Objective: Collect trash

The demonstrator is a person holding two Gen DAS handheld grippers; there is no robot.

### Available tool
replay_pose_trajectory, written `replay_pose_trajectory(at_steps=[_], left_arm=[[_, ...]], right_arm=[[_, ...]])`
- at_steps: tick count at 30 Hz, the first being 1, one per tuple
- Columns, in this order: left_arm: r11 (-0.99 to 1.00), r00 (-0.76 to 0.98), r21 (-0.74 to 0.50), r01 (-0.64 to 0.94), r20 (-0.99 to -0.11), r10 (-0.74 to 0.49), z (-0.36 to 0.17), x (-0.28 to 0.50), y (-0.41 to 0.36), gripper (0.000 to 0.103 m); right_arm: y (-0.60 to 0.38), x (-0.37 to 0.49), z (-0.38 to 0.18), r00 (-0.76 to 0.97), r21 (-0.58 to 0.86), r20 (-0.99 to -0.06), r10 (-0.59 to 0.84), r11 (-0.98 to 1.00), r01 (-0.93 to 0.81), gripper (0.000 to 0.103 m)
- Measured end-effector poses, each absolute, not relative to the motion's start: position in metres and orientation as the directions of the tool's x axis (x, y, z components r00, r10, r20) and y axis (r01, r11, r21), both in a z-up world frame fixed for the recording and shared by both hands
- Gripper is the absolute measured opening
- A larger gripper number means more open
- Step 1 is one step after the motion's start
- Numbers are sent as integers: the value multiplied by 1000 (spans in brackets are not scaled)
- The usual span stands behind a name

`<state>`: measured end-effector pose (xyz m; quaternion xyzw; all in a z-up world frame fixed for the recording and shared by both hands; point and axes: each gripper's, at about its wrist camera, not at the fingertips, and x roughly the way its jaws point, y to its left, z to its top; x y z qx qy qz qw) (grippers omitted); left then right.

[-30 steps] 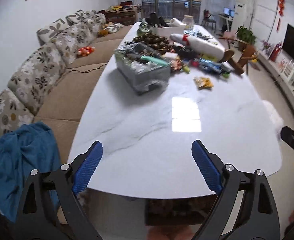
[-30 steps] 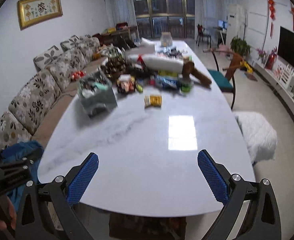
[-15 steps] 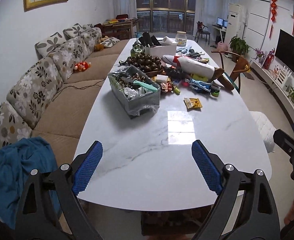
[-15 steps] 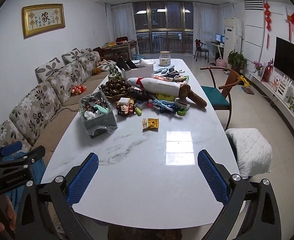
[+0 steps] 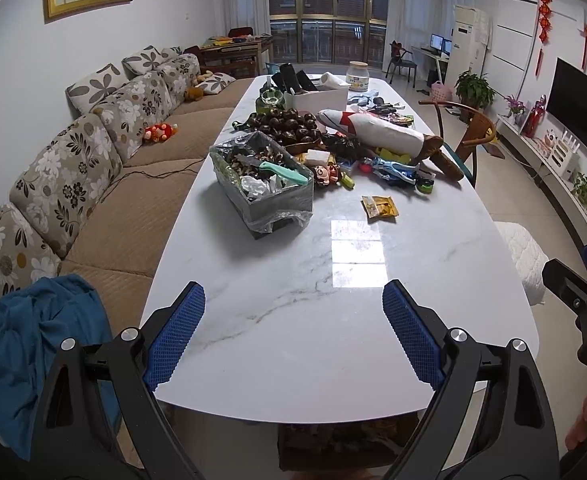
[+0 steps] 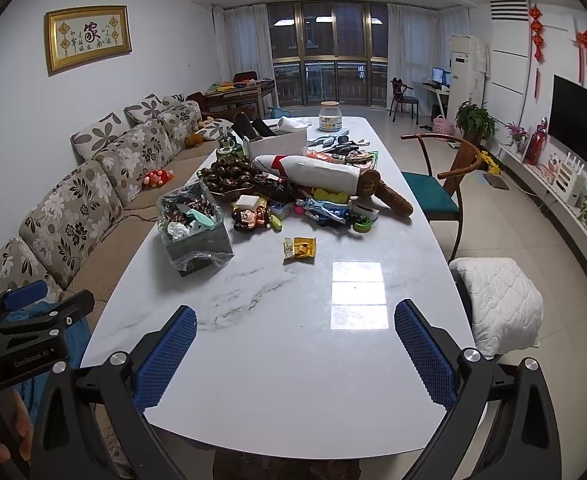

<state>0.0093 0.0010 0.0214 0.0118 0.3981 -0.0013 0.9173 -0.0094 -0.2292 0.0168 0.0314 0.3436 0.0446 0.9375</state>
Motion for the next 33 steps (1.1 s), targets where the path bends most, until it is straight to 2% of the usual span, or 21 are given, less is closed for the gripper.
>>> replay_pose_trajectory(at_steps=[33], left_arm=[[1000,673,27,15,-740,9,24,9,5,88]], right_arm=[[-234,-13,19,750,80,-653,108,994,-74,98]])
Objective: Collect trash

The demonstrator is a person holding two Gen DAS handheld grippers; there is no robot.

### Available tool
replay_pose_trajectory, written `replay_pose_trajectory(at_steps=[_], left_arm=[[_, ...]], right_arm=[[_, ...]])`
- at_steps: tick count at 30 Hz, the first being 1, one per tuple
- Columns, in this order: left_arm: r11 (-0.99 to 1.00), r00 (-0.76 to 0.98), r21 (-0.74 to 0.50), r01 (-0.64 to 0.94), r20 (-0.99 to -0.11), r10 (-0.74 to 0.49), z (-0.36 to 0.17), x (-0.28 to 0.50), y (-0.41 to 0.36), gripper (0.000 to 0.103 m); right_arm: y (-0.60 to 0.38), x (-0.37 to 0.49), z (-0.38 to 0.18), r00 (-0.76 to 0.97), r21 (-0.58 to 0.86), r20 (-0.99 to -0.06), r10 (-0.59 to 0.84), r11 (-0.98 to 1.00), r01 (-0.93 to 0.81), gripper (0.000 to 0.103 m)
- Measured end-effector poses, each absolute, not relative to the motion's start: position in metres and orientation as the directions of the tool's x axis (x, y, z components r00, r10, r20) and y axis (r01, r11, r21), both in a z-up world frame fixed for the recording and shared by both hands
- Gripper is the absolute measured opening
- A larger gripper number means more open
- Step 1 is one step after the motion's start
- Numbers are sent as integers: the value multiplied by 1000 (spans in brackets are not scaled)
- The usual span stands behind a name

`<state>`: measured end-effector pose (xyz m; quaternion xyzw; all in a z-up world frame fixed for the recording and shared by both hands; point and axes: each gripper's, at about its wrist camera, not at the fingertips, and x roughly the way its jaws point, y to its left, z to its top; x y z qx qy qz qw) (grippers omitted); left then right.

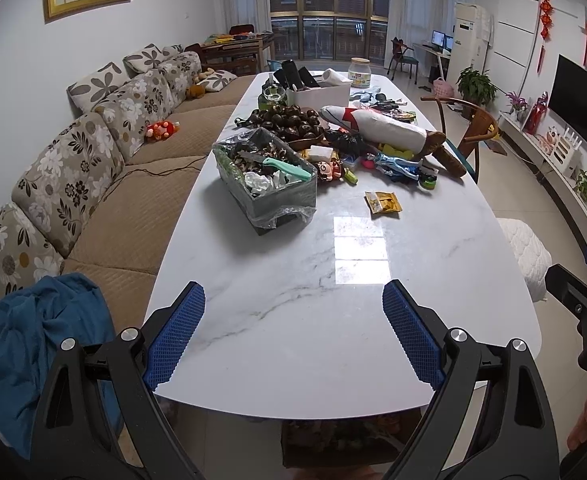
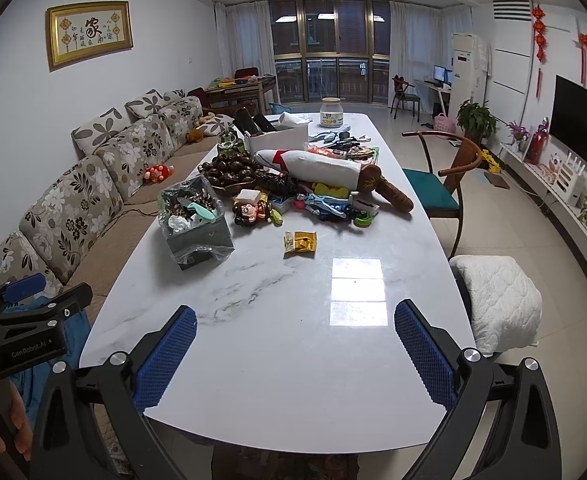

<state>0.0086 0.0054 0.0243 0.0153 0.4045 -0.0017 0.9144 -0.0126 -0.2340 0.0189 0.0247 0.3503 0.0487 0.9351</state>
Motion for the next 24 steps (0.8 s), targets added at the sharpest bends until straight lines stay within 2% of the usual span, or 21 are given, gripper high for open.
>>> replay_pose_trajectory(at_steps=[24], left_arm=[[997,666,38,60,-746,-12,20,9,-1,88]], right_arm=[[-243,-16,16,742,79,-664,93,995,-55,98]])
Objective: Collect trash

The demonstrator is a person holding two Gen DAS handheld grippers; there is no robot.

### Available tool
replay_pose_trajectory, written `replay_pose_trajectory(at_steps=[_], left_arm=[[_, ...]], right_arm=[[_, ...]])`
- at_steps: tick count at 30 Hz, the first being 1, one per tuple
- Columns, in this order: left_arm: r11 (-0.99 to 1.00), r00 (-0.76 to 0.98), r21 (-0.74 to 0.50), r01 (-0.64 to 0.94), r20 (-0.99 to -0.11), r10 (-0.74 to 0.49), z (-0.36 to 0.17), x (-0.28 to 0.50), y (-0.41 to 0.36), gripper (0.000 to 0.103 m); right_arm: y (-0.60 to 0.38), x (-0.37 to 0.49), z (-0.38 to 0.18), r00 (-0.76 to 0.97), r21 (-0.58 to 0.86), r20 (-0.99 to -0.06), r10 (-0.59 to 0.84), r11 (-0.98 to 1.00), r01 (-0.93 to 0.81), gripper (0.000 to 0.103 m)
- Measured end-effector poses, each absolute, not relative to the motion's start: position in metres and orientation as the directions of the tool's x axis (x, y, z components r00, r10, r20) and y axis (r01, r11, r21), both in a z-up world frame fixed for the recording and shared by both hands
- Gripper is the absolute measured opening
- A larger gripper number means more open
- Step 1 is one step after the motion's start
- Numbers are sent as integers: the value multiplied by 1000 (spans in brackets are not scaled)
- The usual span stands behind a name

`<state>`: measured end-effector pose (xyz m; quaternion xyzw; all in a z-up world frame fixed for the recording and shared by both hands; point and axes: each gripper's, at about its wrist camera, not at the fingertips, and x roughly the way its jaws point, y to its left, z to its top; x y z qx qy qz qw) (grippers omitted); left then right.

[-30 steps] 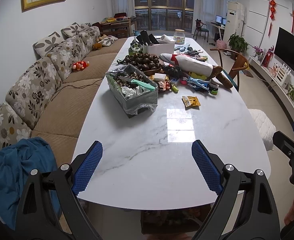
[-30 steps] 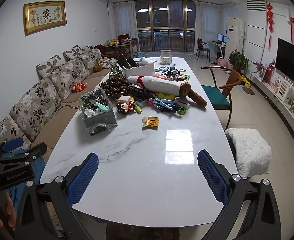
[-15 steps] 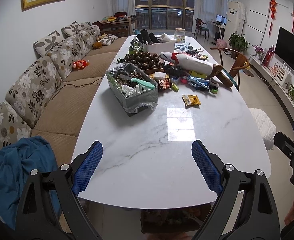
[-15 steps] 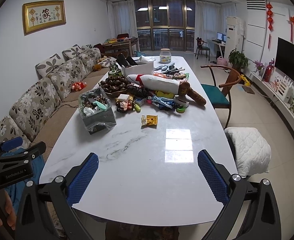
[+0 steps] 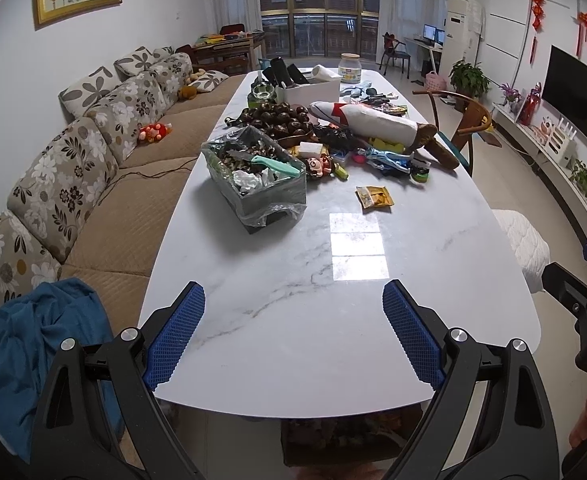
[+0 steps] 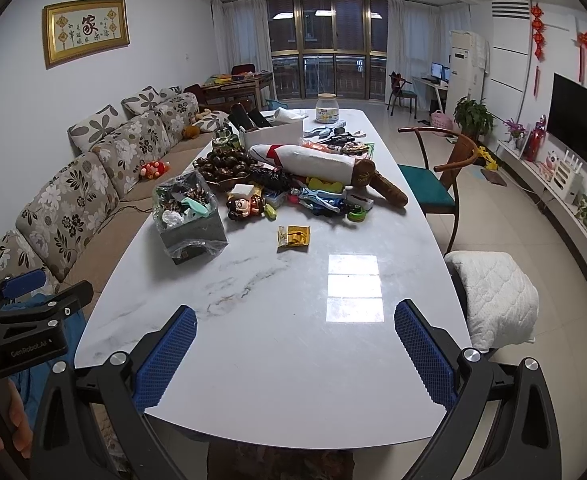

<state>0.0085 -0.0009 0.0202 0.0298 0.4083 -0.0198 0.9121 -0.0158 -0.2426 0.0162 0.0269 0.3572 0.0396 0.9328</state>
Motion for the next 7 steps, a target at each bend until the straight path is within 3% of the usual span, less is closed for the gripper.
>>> replay_pose_trajectory(at_steps=[7], left_arm=[[998,658,25,57,-752,-19,20,10,-1,88]], right_arm=[[-243,-16,16,741,78,-665,94,995,-56,98]])
